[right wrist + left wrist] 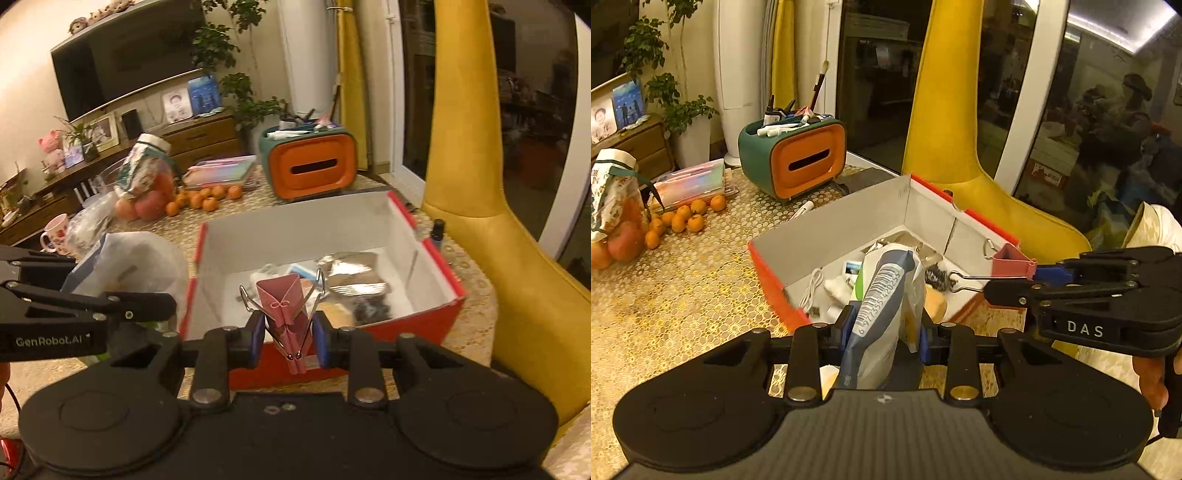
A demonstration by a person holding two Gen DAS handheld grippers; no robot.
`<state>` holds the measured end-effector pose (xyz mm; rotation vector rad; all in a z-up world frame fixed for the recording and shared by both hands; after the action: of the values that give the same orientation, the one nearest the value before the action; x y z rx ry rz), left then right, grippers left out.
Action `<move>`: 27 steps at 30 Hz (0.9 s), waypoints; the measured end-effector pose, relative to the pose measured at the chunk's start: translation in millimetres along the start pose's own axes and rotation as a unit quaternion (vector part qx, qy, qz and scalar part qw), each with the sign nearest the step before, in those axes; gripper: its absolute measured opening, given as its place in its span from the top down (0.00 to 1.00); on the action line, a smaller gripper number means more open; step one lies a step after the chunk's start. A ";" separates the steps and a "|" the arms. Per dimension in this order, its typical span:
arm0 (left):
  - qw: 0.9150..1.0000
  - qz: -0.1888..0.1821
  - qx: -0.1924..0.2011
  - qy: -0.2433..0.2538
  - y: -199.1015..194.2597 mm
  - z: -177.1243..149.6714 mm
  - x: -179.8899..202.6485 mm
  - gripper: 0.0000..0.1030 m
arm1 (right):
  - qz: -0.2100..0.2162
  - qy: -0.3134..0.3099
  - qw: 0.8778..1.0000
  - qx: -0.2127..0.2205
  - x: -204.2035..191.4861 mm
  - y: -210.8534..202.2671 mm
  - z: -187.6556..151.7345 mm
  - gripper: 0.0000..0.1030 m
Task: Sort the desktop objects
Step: 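Carry the wipes packet and pink binder clip over the red box with both tools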
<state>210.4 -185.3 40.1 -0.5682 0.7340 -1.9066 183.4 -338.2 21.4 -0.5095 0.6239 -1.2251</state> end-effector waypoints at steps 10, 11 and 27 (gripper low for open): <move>1.000 0.019 -0.001 0.006 47.5 38.4 -0.2 0.69 | -0.021 0.005 1.000 -0.011 29.4 28.4 14.8 0.74; 1.000 0.019 -0.002 0.005 53.5 42.2 -2.2 0.69 | -0.021 0.004 1.000 -0.015 31.9 32.7 15.9 0.74; 0.998 0.038 -0.057 -0.003 140.8 61.1 -15.1 0.69 | -0.033 -0.002 0.998 -0.060 44.7 100.4 18.6 0.74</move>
<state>345.1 -234.4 -16.6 -0.6073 0.8524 -1.8011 275.7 -354.0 -38.9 -0.6369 0.6841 -1.2529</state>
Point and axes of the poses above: each gripper's, at about its wrist camera, not at the fingertips, and y roughly the way its jaws point, x to its right, z to its top, the point moved 2 cm from there along y, roughly the way its jaws point, and after that the axes turned 2 degrees about y, right-handed, at the moved point
